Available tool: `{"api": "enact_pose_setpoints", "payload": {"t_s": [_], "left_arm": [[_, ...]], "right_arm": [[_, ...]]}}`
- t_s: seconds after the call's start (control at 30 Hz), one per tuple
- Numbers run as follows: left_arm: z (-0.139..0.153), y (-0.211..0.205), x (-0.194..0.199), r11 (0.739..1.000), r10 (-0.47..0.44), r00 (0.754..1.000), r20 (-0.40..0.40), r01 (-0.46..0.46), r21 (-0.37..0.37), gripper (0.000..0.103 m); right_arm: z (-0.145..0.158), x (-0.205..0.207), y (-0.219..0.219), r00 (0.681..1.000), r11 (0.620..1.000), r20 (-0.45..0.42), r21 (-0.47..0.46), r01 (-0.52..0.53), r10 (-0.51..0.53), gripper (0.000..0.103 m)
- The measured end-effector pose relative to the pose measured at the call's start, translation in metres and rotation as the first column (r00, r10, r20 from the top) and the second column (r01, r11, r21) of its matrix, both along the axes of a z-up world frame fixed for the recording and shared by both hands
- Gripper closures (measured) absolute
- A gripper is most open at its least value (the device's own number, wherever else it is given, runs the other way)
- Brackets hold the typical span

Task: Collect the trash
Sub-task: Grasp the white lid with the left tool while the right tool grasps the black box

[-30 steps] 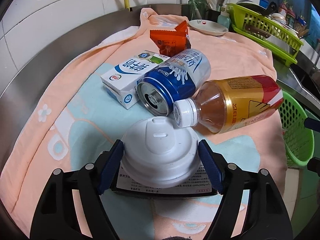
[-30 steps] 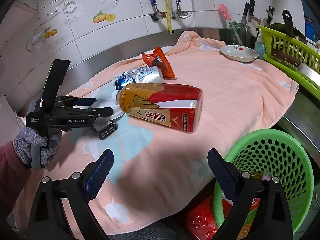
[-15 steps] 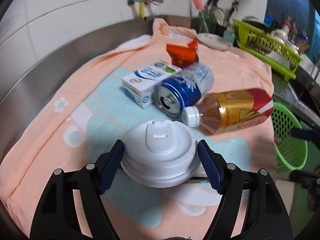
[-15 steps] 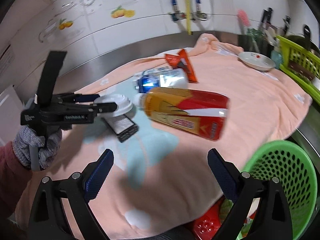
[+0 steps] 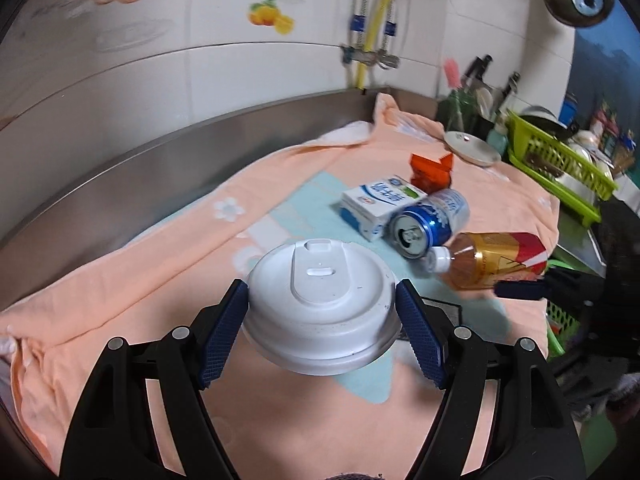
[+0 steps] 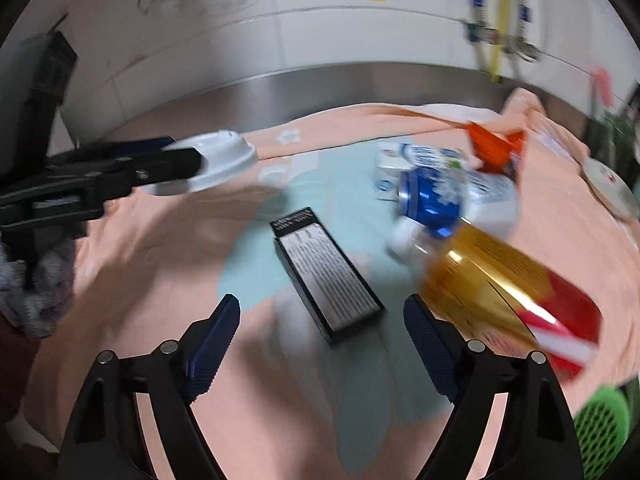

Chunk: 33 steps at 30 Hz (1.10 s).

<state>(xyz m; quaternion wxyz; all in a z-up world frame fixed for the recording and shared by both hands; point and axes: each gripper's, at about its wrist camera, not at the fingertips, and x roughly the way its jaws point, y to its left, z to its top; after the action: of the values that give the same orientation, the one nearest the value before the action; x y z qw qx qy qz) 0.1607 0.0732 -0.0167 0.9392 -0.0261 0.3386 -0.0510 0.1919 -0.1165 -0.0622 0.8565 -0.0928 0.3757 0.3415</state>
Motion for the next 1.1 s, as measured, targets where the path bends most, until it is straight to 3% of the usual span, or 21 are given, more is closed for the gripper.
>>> {"api": "enact_pose_setpoints", "payload": {"t_s": [0.3,0.63,0.87,1.1], "left_arm": [[-0.010,0.024,-0.011,0.999,0.035,0.999,-0.014,-0.036,-0.026,0.029],[-0.018,0.028,-0.015,0.999,0.030,0.999,-0.027,-0.031,-0.041,0.029],[-0.019,0.028,-0.018,0.999,0.030,0.999,-0.029,-0.032,-0.044,0.029],[-0.017,0.023,-0.022,0.999,0.025,0.999,-0.025,-0.026,-0.040,0.029]], "right_arm": [[-0.024,0.039,0.053,0.997,0.984,-0.014,-0.158,-0.078,0.077,0.029],[-0.042,0.056,0.069,0.995,0.967,-0.047,-0.235,-0.097,0.088,0.034],[-0.041,0.058,0.069,0.994,0.970,-0.063,-0.222,-0.096,0.084,0.049],[-0.032,0.038,0.054,0.997,0.987,-0.068,-0.153,-0.054,0.044,0.055]]}}
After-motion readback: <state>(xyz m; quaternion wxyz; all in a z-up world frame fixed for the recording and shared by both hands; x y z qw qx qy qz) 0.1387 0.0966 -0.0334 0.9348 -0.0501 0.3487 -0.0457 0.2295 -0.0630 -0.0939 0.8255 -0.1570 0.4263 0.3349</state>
